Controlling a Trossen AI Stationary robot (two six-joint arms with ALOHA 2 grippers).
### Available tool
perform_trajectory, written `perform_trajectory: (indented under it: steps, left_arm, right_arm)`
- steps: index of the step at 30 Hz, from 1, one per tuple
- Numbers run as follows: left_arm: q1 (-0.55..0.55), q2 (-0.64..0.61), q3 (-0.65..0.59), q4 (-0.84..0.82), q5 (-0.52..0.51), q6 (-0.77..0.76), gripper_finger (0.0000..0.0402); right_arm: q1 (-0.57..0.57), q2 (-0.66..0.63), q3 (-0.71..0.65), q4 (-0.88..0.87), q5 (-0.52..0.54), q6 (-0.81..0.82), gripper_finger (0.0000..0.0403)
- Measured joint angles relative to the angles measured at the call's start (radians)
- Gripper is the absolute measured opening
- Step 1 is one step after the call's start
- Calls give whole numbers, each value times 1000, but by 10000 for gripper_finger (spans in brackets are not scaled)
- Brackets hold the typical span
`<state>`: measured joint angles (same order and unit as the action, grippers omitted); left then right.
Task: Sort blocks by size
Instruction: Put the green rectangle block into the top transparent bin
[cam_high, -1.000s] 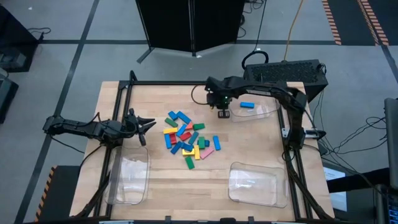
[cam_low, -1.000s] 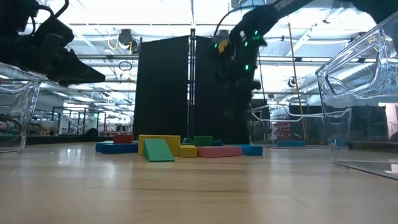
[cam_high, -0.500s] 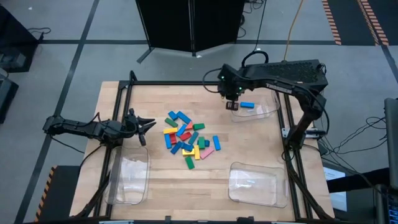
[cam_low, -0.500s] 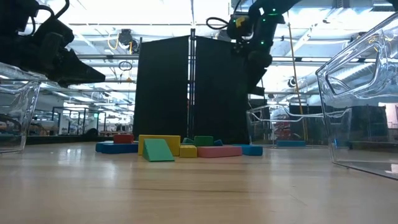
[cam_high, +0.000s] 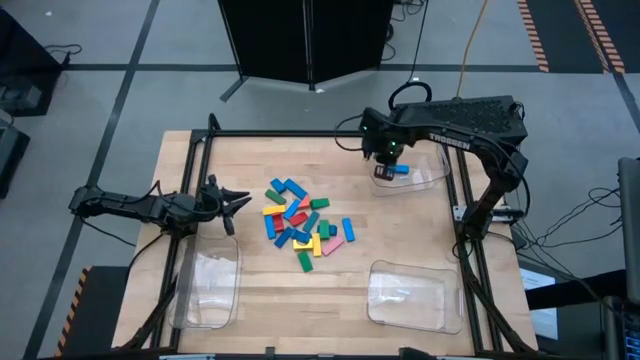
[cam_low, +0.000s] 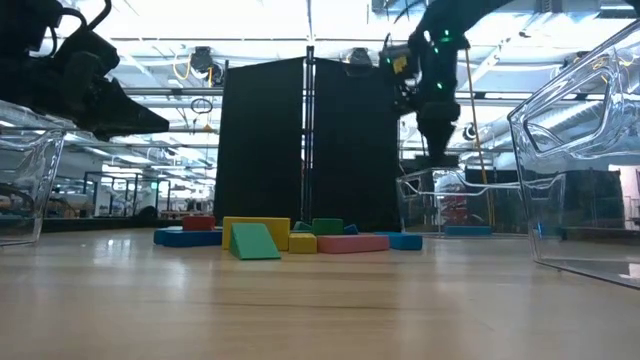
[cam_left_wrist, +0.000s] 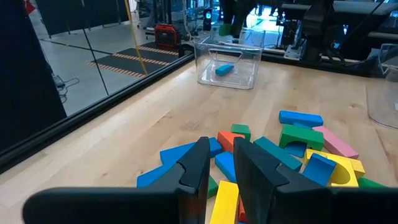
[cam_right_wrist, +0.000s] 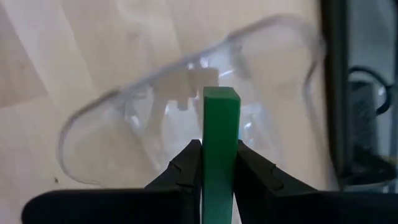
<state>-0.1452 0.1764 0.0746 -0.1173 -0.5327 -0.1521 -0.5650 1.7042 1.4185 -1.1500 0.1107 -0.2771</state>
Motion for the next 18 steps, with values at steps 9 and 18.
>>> perform_trajectory:
  steps: [9,18]
  left_arm:
    - [0,0,0,1,0,0,75]
    - [0,0,0,2,-1,1,75]
  right_arm:
    - [-35,1,-176,107,-38,-10,55]
    - [-84,1,-268,215,-112,-30,56]
